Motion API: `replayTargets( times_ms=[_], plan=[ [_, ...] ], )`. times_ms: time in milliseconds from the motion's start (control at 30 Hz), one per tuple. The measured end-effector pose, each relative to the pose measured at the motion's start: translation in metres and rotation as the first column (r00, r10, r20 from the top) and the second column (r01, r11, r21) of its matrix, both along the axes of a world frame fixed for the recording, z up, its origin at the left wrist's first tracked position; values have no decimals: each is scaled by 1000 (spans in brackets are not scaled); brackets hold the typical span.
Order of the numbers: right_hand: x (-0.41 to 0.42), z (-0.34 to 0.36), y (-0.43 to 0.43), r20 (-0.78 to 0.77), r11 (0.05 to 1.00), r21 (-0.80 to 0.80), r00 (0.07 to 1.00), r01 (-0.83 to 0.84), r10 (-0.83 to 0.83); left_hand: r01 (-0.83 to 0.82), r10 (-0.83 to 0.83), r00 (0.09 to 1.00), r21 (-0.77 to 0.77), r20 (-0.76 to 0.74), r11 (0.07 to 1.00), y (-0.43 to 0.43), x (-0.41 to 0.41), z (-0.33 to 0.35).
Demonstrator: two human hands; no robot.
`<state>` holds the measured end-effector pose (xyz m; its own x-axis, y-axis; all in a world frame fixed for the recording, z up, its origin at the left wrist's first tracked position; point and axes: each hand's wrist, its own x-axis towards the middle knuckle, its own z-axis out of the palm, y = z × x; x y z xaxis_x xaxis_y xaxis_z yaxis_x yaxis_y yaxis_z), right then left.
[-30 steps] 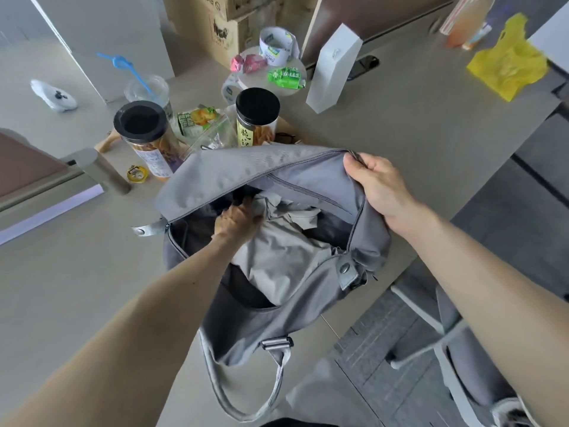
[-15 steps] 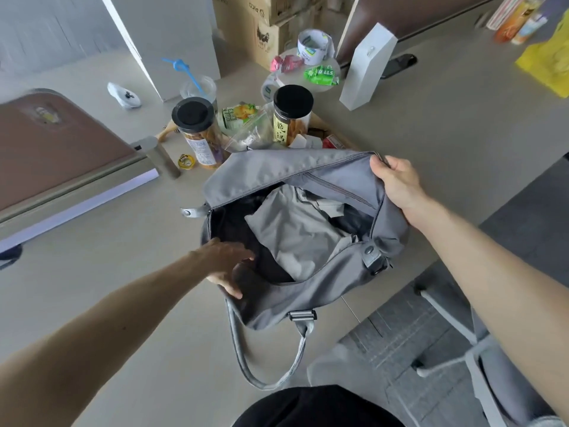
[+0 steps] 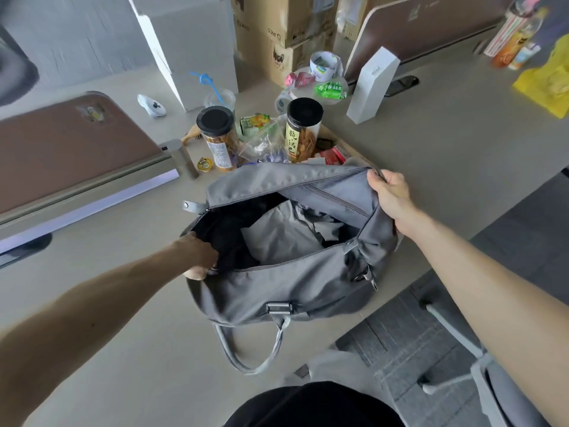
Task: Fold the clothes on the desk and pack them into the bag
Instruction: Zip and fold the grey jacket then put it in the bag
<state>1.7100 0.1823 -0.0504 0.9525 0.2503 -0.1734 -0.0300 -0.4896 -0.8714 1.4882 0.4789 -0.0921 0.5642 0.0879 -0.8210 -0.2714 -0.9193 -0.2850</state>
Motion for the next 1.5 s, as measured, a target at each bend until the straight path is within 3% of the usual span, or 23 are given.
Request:
replayTargets(
  times_ms=[133, 267, 367, 433, 533, 633, 767, 1000, 1067, 1200, 1333, 1500],
  plan=[
    [0, -8, -9, 81, 994, -98, 995, -43, 51, -53, 63, 995, 127, -75, 991, 9, -5, 46],
    [-7, -8, -18, 132, 933, -323, 968, -160, 211, -74, 107, 980, 188, -170, 979, 13, -6, 63],
    [-18, -19, -21, 76, 842, -492, 952, -222, 296, -83, 97, 985, 105, -144, 991, 5, -4, 53],
    [-23, -25, -19, 64, 810, -542, 950, -224, 305, -123, 120, 988, -32, -96, 992, 0, 1, 41],
    [-26, -19, -8, 116, 842, -503, 950, -196, 290, -270, 286, 958, -314, 5, 910, -9, 19, 25],
    [-27, -5, 1, 194, 870, -456, 933, -189, 304, -121, 262, 924, -438, 277, 891, -24, 42, -6],
    [-27, 6, 8, 205, 871, -439, 919, -221, 337, 211, -69, 921, -341, 383, 916, -71, 73, -48],
    [-29, 4, 2, 186, 864, -446, 920, -234, 345, 271, -157, 889, -218, 430, 938, -95, 89, -90],
    [-30, 7, 1, 185, 865, -444, 921, -233, 343, 282, -140, 861, -230, 489, 931, -97, 92, -81],
    [-30, 13, 2, 194, 881, -411, 921, -236, 337, 206, 62, 850, -440, 522, 874, -91, 103, -71],
    [-29, 15, 1, 188, 880, -408, 921, -242, 341, 242, 189, 740, -518, 645, 820, -104, 106, -81],
    [-29, 14, -5, 192, 888, -394, 923, -239, 334, 9, 331, 856, -653, 396, 758, -128, 100, -112]
  ],
)
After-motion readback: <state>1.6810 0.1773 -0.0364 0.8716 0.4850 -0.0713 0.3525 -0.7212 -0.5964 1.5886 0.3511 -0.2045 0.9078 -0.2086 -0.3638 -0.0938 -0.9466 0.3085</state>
